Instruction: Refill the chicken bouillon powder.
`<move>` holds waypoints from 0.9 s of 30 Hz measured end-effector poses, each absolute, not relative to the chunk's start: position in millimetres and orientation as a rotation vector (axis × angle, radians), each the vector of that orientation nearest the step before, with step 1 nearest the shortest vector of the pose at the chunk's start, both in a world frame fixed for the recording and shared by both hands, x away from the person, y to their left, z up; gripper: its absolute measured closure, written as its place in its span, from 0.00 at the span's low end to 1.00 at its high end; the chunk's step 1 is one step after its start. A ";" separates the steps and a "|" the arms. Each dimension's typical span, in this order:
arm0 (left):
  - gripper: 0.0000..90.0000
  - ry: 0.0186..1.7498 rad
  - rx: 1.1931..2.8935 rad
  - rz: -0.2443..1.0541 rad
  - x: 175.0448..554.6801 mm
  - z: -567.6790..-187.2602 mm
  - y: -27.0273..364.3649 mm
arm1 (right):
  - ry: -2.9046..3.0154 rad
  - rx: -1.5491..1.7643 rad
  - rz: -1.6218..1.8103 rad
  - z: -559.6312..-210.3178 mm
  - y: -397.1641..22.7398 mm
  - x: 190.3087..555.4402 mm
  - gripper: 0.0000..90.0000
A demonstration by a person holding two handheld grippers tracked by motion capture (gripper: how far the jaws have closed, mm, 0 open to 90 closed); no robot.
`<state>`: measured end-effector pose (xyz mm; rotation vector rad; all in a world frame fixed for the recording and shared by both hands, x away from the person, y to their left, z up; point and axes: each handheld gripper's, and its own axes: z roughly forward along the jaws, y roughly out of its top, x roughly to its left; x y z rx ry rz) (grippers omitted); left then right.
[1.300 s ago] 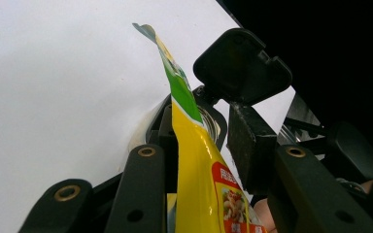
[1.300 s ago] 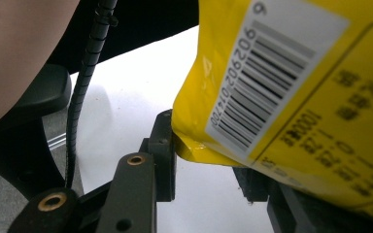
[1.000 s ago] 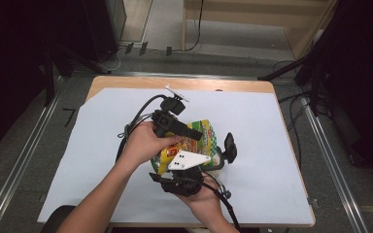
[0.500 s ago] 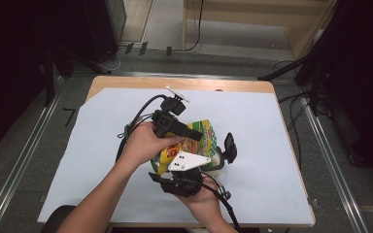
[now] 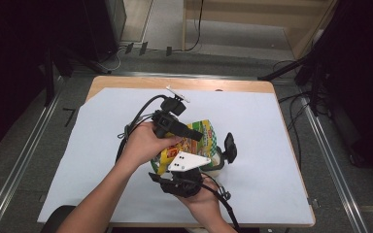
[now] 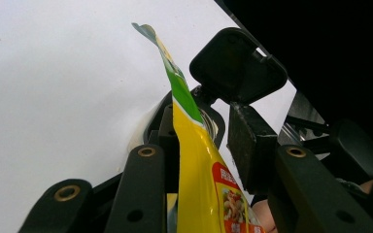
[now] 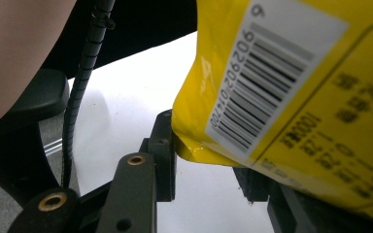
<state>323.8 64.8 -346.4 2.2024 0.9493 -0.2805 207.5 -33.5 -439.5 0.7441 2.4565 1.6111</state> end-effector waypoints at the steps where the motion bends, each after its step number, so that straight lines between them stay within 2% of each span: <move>1: 0.77 0.948 2.206 -0.279 323.7 -346.6 64.6 | 2.456 0.744 1.612 -439.8 -33.5 207.5 0.73; 27: 0.76 0.959 2.201 -0.292 325.6 -346.4 66.5 | 2.460 0.743 1.604 -438.6 -33.8 206.6 0.73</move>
